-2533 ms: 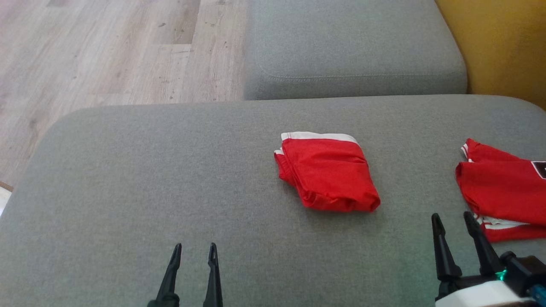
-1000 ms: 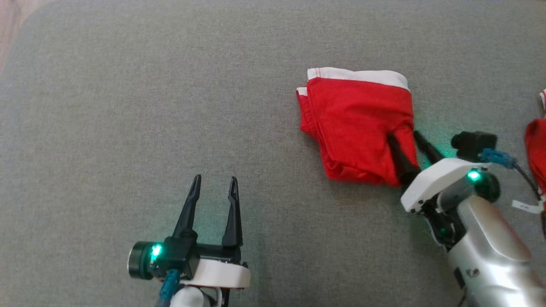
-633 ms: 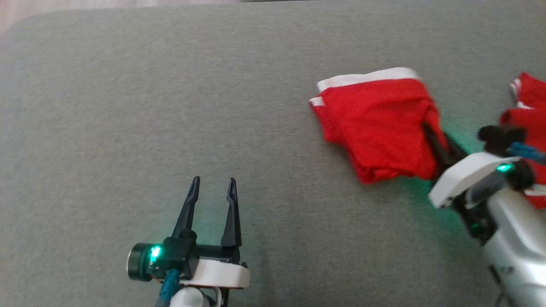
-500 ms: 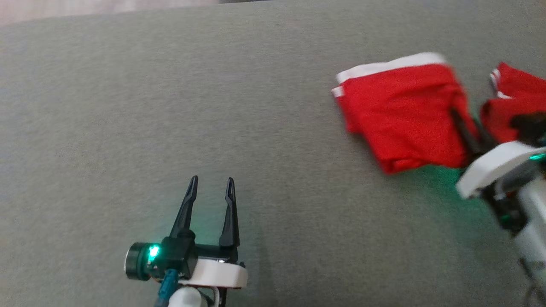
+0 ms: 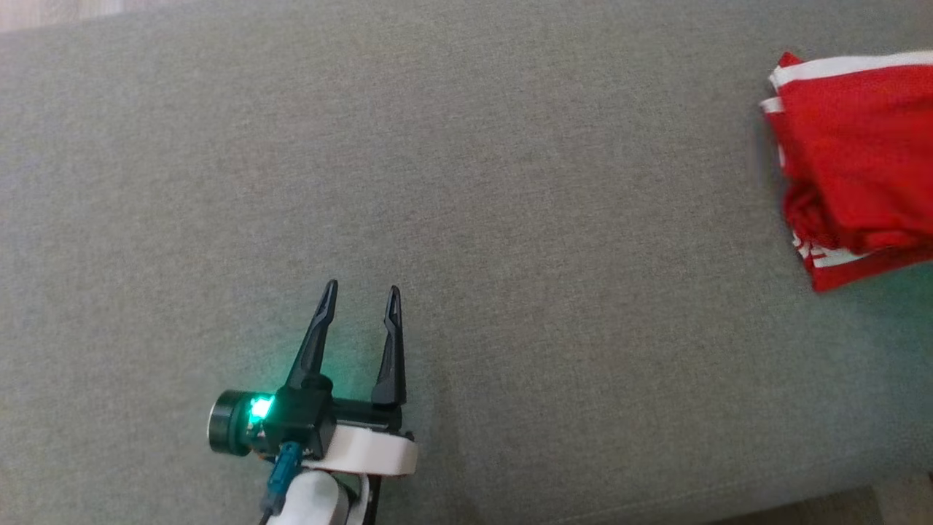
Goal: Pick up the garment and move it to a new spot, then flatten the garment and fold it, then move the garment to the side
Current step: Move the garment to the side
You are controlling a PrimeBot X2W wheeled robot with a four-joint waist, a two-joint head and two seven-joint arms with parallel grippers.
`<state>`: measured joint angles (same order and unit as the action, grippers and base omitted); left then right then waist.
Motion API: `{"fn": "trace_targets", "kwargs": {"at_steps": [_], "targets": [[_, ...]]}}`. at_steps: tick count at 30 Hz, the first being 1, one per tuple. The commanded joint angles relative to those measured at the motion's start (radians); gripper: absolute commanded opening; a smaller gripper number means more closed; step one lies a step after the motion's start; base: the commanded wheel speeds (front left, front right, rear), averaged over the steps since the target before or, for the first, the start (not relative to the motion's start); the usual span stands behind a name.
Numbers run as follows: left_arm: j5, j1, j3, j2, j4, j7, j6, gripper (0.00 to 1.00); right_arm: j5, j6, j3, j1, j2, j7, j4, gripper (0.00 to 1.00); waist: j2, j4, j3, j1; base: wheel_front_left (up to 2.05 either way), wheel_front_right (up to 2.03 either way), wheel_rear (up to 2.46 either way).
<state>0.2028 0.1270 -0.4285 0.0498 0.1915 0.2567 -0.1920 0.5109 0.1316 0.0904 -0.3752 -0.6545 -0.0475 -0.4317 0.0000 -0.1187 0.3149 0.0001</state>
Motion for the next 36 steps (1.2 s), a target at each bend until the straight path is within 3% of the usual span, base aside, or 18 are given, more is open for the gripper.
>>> {"fn": "trace_targets", "kwargs": {"at_steps": [1,5,12,16,22,24,27,30,36], "targets": [[-0.010,0.032,0.028,0.000,-0.025,0.005,0.007,1.00,-0.048,-0.001,-0.039,-0.004,-0.037,0.037,0.009,1.00,0.0000,-0.001,0.002,-0.0001,0.00,0.00,0.00],[-0.009,0.035,0.023,0.000,-0.022,0.005,0.010,1.00,-0.143,-0.001,-0.113,-0.014,0.022,0.090,-0.018,1.00,0.0000,0.005,-0.012,-0.0001,0.00,0.00,0.00],[0.041,0.016,0.026,0.000,-0.051,0.005,-0.002,1.00,-0.342,-0.001,-0.164,0.027,0.222,0.198,0.045,1.00,0.0000,0.043,-0.090,-0.0001,0.00,0.00,0.00],[0.063,-0.006,0.041,0.000,-0.079,0.005,-0.010,1.00,-0.321,-0.001,-0.070,0.113,0.342,0.237,0.112,1.00,0.0000,0.074,-0.158,-0.0001,0.00,0.00,0.00],[0.067,-0.067,0.055,0.000,-0.110,0.005,0.006,1.00,-0.222,-0.001,0.049,0.246,0.462,0.305,0.149,1.00,0.0000,0.130,-0.283,-0.0001,0.00,0.00,0.00],[0.055,-0.105,0.074,0.000,-0.127,0.005,0.009,1.00,-0.190,-0.001,0.030,0.302,0.515,0.308,0.211,1.00,0.0000,0.155,-0.322,-0.0001,0.00,0.00,0.00],[0.033,-0.137,0.096,0.000,-0.148,0.005,0.021,1.00,-0.193,-0.001,-0.030,0.369,0.557,0.309,0.296,1.00,0.0000,0.178,-0.346,-0.0001,0.00,0.00,0.00],[0.017,-0.176,0.117,0.000,-0.161,0.005,0.030,1.00,-0.206,-0.001,-0.026,0.441,0.573,0.309,0.366,1.00,0.0000,0.194,-0.365,-0.0001,0.00,0.00,0.00],[-0.016,-0.237,0.138,0.000,-0.171,0.005,0.043,1.00,-0.238,-0.001,-0.032,0.550,0.575,0.309,0.382,1.00,0.0000,0.206,-0.389,-0.0001,0.00,0.00,0.00]]}}
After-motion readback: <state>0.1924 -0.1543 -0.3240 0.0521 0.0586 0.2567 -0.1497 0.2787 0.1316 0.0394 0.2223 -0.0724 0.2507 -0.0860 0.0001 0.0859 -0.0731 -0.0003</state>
